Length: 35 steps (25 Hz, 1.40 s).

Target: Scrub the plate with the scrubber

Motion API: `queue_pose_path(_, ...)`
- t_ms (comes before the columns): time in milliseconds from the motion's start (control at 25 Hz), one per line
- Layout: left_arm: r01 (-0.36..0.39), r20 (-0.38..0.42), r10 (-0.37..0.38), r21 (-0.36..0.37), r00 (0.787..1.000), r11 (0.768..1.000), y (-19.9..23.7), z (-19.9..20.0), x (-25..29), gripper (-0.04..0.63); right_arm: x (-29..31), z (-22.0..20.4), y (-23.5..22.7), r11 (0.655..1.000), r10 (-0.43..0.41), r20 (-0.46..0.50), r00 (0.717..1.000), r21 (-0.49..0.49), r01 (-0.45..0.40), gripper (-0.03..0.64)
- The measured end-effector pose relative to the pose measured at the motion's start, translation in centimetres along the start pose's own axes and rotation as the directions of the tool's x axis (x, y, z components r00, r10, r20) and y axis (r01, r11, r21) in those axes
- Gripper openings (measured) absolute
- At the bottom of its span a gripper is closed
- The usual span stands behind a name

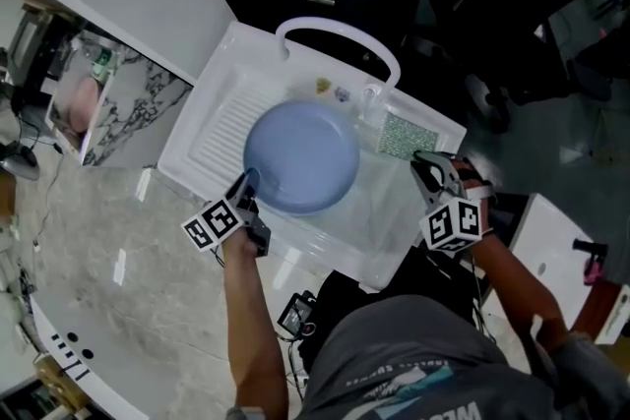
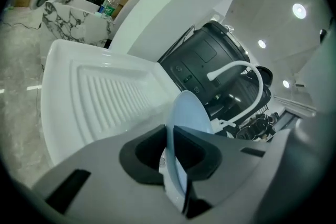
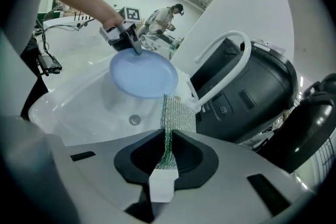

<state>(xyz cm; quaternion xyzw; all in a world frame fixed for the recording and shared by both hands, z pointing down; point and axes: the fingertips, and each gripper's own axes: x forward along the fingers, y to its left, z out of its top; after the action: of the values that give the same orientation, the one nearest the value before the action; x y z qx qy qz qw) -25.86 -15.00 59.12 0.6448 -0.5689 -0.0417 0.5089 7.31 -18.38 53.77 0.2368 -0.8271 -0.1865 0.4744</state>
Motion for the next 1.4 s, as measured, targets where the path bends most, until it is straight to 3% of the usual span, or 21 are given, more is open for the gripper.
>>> queue_pose_path(400, -0.055, 0.071, 0.060, -0.068, 0.996, 0.996, 4.4, 5.1, -0.3, 0.037, 6.8, -6.5, 1.9, 0.998, 0.059, -0.136, 0.989, 0.029, -0.056, 0.069)
queue_pose_path(720, -0.099, 0.087, 0.107, -0.094, 0.990, 0.991, 6.9, 7.0, -0.1, 0.037, 10.3, -6.9, 1.2, 0.998, 0.055, -0.170, 0.984, 0.016, -0.053, 0.078)
queue_pose_path(960, -0.132, 0.096, 0.150, -0.172, 0.984, 0.976, 9.8, 7.4, 0.0, 0.038, 11.2, -7.5, 2.0, 0.997, 0.077, -0.209, 0.975, -0.010, -0.081, 0.125)
queue_pose_path(1400, -0.231, 0.100, 0.257, -0.221, 0.961, 0.948, 13.9, 8.4, -0.3, 0.051, 9.9, -6.7, 2.0, 0.998, 0.065, -0.182, 0.981, -0.005, -0.067, 0.146)
